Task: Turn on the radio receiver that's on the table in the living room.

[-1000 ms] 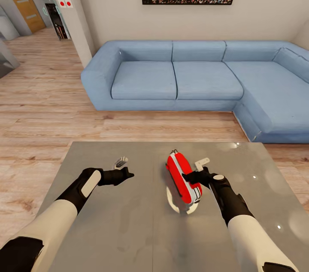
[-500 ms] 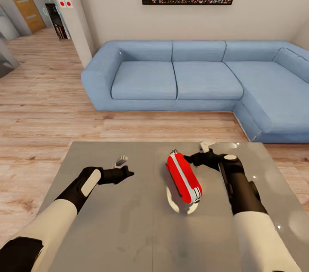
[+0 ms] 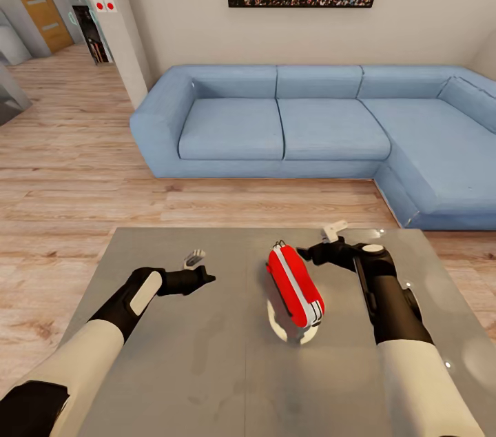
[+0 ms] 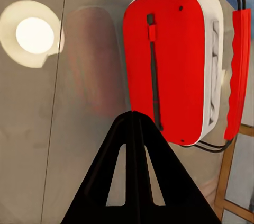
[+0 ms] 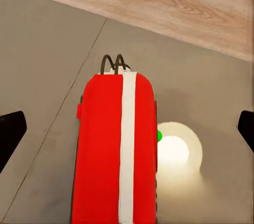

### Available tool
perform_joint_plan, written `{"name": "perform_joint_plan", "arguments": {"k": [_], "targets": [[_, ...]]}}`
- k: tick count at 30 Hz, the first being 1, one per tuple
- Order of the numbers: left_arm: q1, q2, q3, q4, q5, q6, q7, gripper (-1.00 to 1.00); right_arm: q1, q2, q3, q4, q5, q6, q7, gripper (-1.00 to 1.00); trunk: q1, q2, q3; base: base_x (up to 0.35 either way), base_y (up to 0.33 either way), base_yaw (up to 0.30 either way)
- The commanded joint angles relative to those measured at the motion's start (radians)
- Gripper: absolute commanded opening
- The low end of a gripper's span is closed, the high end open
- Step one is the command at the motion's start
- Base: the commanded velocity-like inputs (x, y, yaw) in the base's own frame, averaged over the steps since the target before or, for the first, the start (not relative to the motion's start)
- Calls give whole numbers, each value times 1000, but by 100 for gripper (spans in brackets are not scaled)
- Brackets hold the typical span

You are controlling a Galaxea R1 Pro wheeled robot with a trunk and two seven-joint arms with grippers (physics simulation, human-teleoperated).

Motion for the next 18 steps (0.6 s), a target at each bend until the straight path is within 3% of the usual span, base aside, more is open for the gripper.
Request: {"name": "perform_joint_plan", "arguments": {"k": [1,8,18], "targets": [[0,0,0,0,0,1,0,-100,0,0,0,0,12,0,4,100,0,0,0,0,0,0],[0,0,0,-1,0,2,0,-100,0,0,-1,-1,35,0,47,100,0,0,0,-35,0,0],[0,1,-2,-36,-4,-2,-2,-100,0,0,-1,8,36,-7,57,100,0,0,0,-288,-11,0]]}}
